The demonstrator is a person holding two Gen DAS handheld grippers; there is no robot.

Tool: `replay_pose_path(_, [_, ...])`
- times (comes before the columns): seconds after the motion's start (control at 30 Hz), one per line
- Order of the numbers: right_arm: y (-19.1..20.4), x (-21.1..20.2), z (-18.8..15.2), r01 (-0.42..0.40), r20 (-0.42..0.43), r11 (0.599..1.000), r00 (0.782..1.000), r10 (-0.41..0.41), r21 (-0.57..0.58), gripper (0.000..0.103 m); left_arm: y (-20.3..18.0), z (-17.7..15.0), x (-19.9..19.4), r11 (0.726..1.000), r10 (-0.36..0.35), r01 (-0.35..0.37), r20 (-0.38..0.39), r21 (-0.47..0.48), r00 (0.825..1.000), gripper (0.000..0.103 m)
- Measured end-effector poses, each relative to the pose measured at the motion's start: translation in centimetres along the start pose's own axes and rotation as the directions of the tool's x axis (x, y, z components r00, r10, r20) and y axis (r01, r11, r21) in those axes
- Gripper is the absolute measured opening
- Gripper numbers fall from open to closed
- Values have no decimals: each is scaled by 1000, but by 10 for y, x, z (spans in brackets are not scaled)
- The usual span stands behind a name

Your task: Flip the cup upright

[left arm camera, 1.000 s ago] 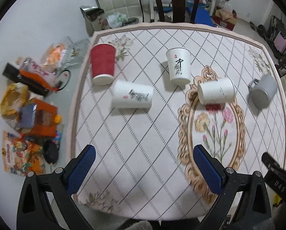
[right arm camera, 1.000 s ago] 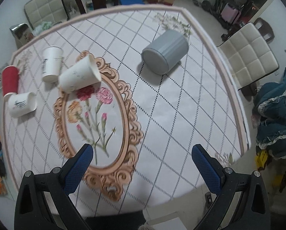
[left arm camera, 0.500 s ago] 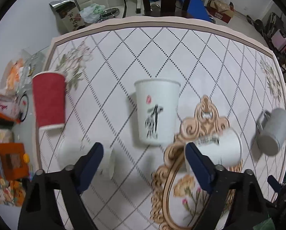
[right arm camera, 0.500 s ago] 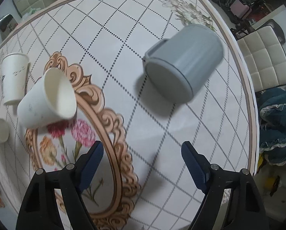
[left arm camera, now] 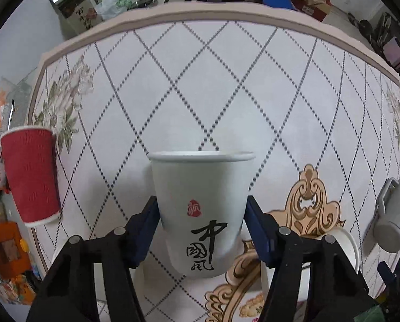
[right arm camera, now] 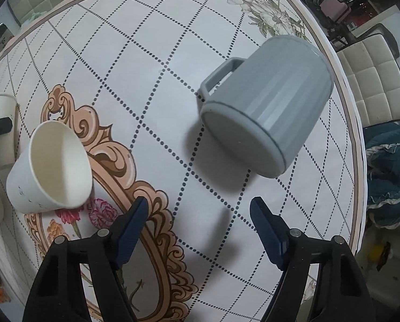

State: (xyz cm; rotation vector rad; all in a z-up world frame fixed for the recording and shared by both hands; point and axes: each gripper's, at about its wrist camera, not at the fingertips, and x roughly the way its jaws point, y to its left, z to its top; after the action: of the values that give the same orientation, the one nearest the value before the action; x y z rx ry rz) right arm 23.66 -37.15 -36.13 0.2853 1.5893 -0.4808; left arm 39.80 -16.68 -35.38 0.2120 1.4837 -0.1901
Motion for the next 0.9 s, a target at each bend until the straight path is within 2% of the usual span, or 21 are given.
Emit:
replay_pose_path(0.17, [-8, -3, -2, 2, 5, 1000, 1000, -2, 7, 78, 0, -5, -11, 1000, 11, -12, 20, 16, 1000, 58])
replay_pose_path(0.37, [-10, -21, -7, -9, 28, 1000, 1000, 8, 8, 78, 4, -22, -51, 1000, 3, -4, 63, 12, 998, 58])
replay_pose_path(0.53, [-8, -41, -23, -30, 56, 1000, 998, 29, 7, 78, 13, -58, -90, 1000, 1, -1, 88, 1, 996, 58])
replay_pose_path(0.77, [-16, -54, -62, -30, 72, 999, 997, 28, 24, 79, 11, -132, -101, 999, -49, 49, 24, -3, 999, 58])
replay_pose_path(0.9, [-20, -46, -82, -18, 49, 1000, 999, 17, 22, 79, 7, -179, -82, 992, -125, 122, -68, -43, 990, 58])
